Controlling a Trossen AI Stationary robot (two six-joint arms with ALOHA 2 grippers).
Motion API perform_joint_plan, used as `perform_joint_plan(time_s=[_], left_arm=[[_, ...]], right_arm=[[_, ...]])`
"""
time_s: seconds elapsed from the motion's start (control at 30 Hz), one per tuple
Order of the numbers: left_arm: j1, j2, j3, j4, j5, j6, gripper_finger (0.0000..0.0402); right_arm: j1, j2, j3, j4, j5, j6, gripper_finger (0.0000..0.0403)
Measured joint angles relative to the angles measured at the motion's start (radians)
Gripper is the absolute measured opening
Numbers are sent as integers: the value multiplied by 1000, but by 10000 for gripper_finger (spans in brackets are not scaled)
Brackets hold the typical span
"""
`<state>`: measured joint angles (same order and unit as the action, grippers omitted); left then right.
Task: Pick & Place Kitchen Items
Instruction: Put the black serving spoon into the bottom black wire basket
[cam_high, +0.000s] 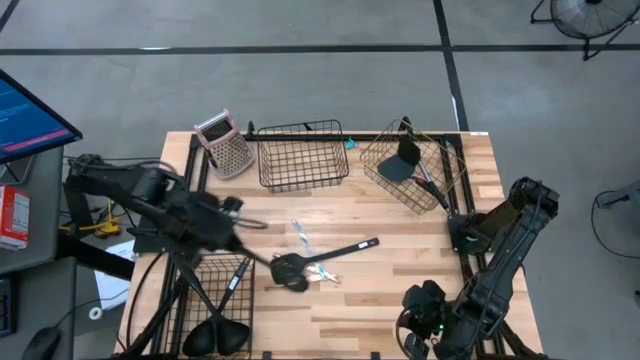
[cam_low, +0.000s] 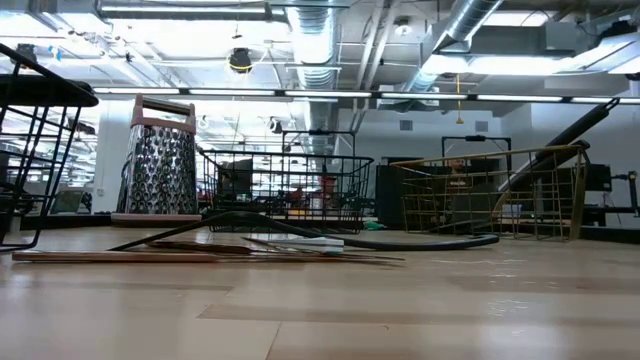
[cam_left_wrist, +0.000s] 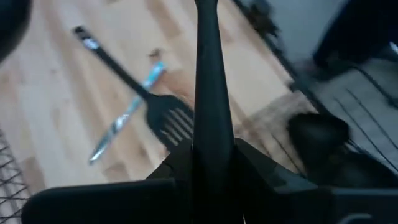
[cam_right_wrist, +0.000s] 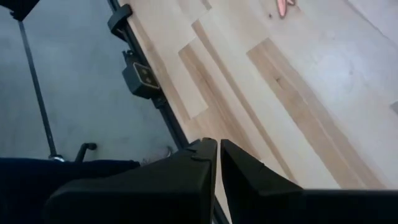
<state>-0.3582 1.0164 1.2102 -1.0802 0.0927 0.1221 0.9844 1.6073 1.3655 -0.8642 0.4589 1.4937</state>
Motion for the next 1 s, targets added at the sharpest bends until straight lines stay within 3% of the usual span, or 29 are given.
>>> perform_joint_plan(time_s=[0.13,0.27,0.67,0.83,1.0], left_arm=[[-95,-30,0,-47,29,-7,75],[-182,-25,0,-106,32,-71,59],[-348,4,0,-320,152,-164,59],[-366,12,-9,-317,161,-165,59],[-365,31,-108,-318,174,-165,59]], right_arm=[[-8,0,0,-3,5,-6,21],[-14,0,0,-3,17,-8,21],[-19,0,0,-2,21,0,21],[-19,0,0,-2,60,0,21],[-18,0,0,-2,86,0,21]])
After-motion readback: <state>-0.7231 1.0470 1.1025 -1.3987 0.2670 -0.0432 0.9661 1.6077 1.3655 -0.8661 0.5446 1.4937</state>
